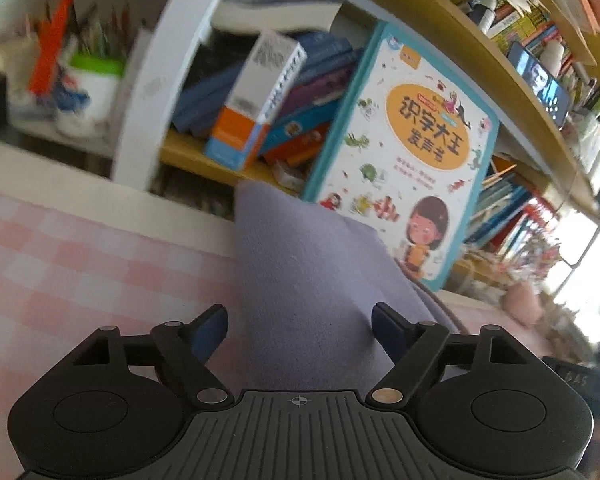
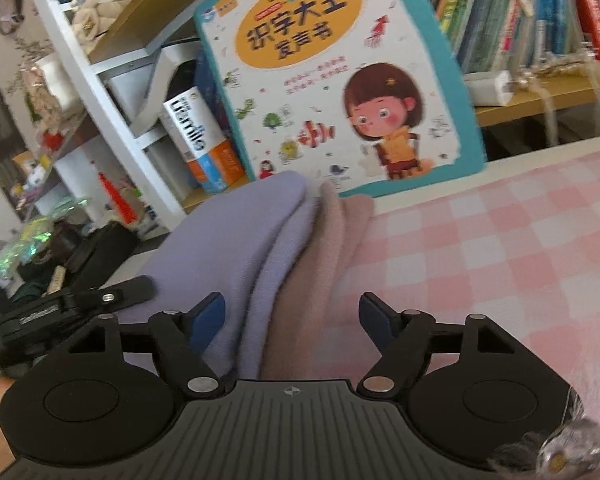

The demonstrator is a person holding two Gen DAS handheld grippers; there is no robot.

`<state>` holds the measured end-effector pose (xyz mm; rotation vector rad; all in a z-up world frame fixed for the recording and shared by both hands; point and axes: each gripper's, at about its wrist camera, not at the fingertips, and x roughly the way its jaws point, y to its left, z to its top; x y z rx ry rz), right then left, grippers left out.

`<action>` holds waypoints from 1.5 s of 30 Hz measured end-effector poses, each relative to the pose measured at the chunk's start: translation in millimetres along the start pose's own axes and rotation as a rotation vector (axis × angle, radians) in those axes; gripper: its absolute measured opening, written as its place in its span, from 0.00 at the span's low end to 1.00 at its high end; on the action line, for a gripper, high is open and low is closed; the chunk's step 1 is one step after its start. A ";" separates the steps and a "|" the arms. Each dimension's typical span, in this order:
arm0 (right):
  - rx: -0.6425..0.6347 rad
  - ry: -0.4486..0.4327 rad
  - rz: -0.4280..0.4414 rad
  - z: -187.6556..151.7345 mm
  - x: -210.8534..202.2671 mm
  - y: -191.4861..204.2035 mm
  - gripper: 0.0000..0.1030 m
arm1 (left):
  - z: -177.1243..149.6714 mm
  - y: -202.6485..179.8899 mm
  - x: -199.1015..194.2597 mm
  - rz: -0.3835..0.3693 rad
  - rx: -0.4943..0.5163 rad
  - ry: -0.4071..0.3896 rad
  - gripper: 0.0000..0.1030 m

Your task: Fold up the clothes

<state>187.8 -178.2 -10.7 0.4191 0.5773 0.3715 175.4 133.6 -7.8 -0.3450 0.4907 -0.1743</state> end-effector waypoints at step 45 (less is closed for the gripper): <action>-0.364 -0.150 -0.363 -80.2 -90.8 75.0 0.99 | -74.1 -76.4 -81.9 0.130 0.291 -0.015 0.98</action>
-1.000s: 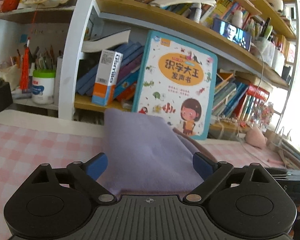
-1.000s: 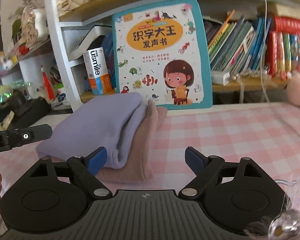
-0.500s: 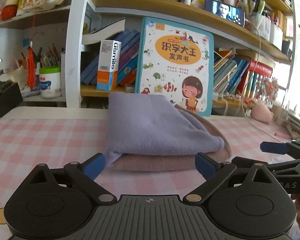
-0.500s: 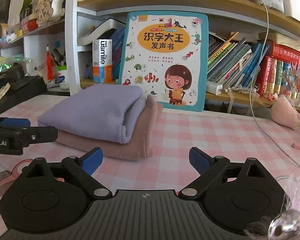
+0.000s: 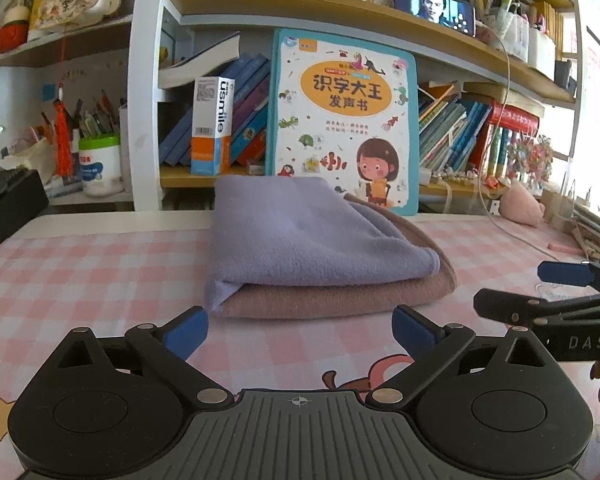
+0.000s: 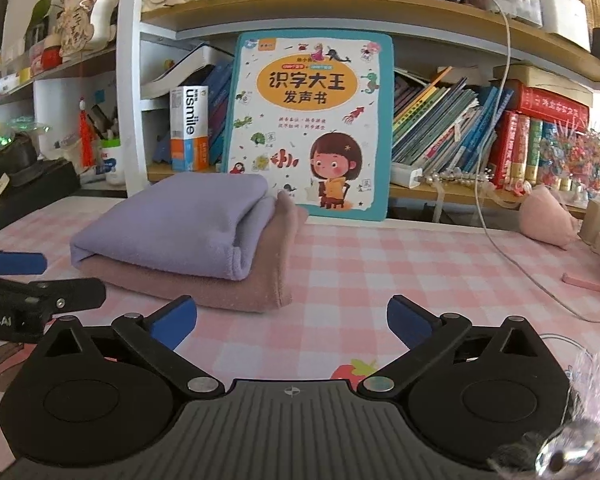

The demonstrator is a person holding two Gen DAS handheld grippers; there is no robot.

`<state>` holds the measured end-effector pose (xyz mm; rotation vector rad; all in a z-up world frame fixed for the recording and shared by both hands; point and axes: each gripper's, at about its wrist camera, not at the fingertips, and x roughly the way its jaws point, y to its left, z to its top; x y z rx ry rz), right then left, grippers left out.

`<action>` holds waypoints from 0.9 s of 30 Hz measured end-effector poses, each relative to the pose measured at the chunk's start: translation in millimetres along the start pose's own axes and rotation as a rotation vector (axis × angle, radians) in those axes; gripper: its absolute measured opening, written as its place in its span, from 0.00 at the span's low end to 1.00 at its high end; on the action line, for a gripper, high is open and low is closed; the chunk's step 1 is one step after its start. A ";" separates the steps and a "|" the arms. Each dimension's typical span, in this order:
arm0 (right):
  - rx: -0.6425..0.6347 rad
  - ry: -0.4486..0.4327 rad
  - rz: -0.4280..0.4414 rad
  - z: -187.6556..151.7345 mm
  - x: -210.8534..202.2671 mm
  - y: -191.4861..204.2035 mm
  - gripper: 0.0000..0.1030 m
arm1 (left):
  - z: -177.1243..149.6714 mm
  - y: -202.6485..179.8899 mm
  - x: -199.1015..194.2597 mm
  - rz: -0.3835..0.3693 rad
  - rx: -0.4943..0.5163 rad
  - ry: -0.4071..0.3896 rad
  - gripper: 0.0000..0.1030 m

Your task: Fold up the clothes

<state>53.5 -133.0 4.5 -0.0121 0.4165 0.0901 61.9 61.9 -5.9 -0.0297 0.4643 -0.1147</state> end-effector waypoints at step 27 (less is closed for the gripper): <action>0.020 0.054 -0.009 -0.6 4.4 -3.0 0.99 | 0.7 -3.7 7.3 0.070 0.025 0.048 1.00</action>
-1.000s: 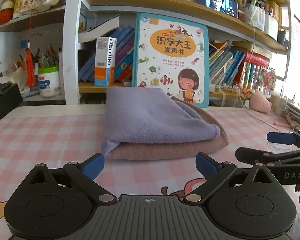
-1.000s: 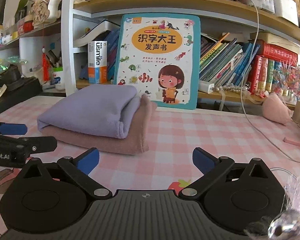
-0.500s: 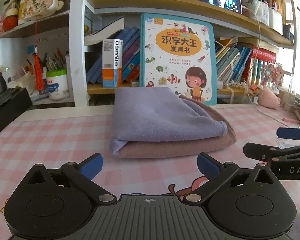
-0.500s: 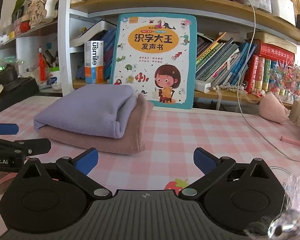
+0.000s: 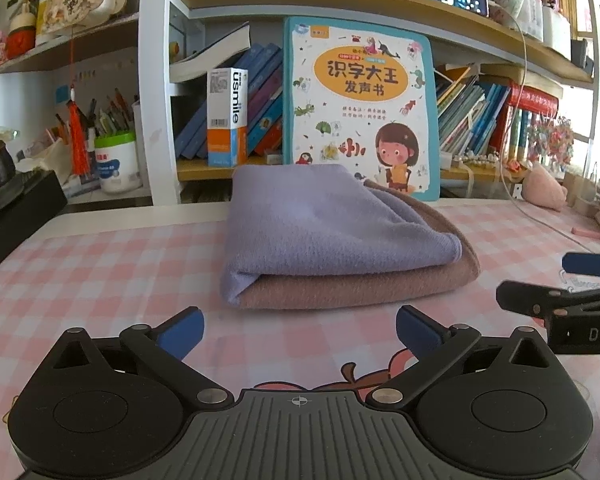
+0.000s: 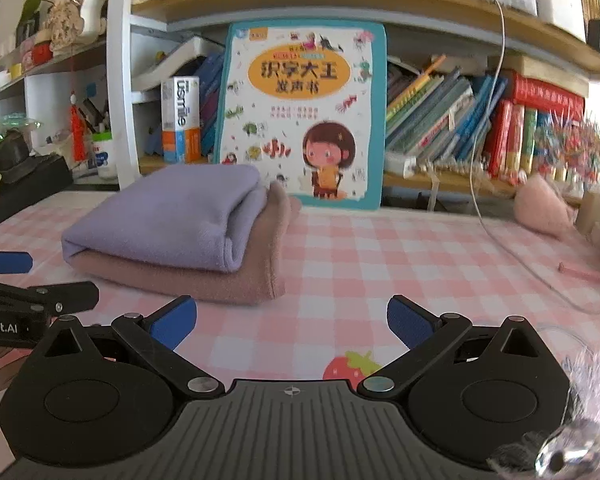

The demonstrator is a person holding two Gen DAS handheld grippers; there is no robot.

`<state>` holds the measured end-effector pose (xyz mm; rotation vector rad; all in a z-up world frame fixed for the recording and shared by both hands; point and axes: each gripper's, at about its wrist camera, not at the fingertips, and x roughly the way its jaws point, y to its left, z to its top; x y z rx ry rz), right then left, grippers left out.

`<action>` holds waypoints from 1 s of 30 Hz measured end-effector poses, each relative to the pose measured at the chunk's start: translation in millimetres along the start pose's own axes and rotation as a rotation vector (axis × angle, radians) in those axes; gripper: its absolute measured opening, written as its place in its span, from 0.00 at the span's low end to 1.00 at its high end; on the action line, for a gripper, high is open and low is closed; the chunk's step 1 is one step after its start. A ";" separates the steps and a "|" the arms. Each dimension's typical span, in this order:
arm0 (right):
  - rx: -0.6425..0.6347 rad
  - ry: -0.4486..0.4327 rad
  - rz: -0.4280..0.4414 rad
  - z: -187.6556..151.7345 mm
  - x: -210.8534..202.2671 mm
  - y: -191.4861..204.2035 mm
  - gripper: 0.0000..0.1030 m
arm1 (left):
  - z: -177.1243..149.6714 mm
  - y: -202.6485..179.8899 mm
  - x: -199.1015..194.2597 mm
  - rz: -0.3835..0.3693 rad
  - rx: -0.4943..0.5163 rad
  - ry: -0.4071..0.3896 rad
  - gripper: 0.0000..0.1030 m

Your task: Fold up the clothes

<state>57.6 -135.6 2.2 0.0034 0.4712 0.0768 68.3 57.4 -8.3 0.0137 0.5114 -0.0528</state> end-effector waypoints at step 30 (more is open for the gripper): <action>0.001 0.000 -0.009 -0.7 -0.8 0.4 0.99 | 0.0 -5.0 -0.8 0.031 0.046 -0.007 1.00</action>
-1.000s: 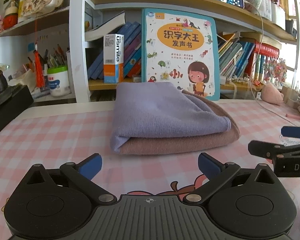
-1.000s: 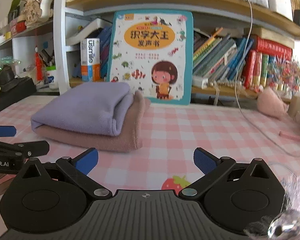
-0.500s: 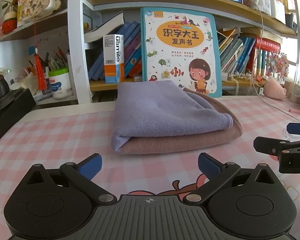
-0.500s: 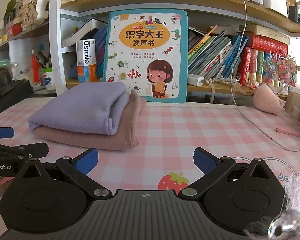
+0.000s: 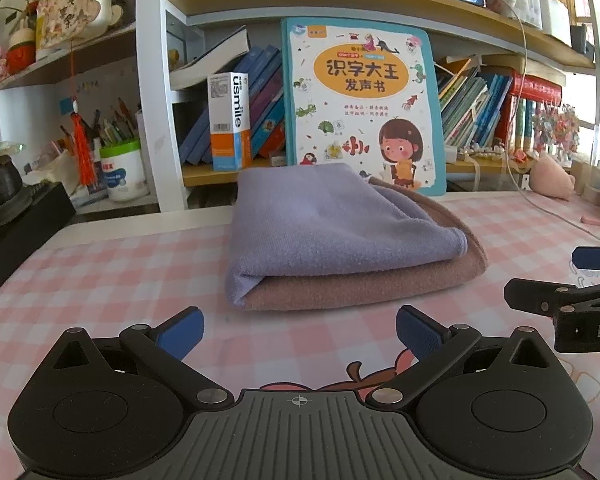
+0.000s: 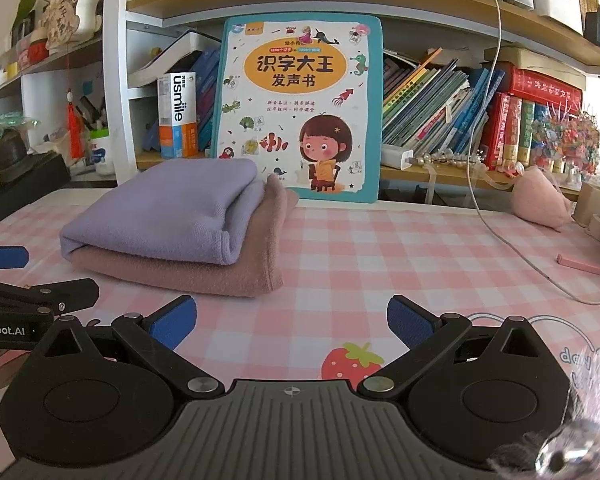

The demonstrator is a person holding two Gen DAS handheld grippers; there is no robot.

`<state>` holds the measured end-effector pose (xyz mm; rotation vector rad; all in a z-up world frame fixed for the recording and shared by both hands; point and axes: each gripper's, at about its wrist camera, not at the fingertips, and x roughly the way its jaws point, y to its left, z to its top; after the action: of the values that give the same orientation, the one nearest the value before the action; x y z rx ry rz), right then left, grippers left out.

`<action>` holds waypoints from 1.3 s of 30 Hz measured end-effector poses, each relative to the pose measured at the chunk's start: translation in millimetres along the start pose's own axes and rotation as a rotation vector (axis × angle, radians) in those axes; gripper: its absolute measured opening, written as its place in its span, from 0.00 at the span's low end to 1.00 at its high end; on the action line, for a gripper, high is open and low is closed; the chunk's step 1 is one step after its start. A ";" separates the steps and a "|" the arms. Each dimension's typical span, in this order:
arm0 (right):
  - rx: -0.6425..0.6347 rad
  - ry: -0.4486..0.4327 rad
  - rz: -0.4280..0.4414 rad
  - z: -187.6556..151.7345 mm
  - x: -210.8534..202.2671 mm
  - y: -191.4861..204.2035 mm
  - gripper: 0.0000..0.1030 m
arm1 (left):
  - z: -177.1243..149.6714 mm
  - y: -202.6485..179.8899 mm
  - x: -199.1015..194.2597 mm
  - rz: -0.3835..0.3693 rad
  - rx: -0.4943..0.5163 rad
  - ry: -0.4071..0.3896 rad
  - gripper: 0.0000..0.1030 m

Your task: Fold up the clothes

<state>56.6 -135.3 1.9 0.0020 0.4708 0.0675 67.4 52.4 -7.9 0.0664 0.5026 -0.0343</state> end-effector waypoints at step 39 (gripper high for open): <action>-0.009 0.007 0.005 -0.7 1.0 1.3 0.99 | 1.3 0.3 1.2 -0.008 0.009 0.009 1.00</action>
<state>57.1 -133.9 0.8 -0.0057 0.4778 0.0743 69.1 52.6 -7.3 0.0732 0.5117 -0.0438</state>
